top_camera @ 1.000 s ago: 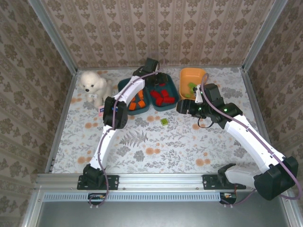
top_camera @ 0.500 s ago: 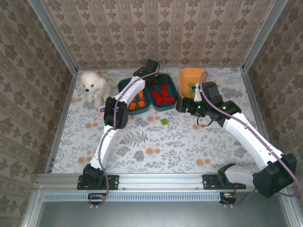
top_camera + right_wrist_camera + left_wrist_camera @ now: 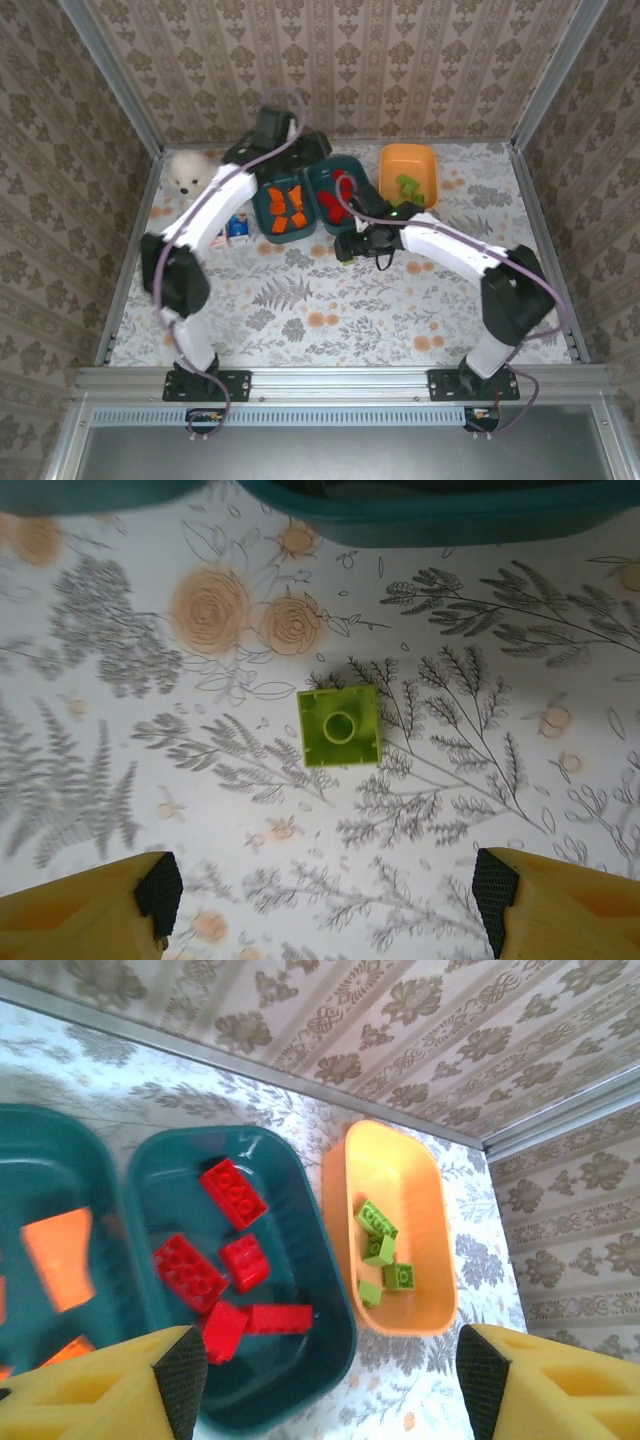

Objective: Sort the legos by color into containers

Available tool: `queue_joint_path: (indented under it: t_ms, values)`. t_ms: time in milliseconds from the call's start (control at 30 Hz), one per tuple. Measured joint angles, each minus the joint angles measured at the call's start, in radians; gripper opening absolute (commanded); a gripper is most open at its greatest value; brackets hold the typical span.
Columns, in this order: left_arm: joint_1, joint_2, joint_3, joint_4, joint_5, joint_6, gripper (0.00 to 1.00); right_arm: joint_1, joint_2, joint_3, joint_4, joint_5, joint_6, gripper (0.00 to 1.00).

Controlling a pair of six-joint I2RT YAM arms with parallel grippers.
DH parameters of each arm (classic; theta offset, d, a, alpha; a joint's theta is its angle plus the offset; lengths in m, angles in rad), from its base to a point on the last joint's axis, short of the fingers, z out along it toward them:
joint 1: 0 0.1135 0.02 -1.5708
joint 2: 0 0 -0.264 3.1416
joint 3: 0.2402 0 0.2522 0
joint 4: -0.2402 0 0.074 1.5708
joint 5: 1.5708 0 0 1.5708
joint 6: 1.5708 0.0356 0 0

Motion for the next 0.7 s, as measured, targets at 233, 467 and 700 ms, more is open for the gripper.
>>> queue_joint_path:
  t_ms: [233,467,700]
  values:
    - [0.015,-0.367,-0.509,0.001,0.027,0.030,0.82,0.016,0.145,0.073,0.002,0.067,-0.026,0.77]
    - [0.015,-0.690,-0.706,-0.105,0.040,0.032,0.84,0.028,0.224,0.085,0.002,0.076,-0.031,0.67]
    - [0.016,-0.802,-0.739,-0.166,0.040,0.028,0.82,0.036,0.254,0.091,0.008,0.097,-0.038,0.51]
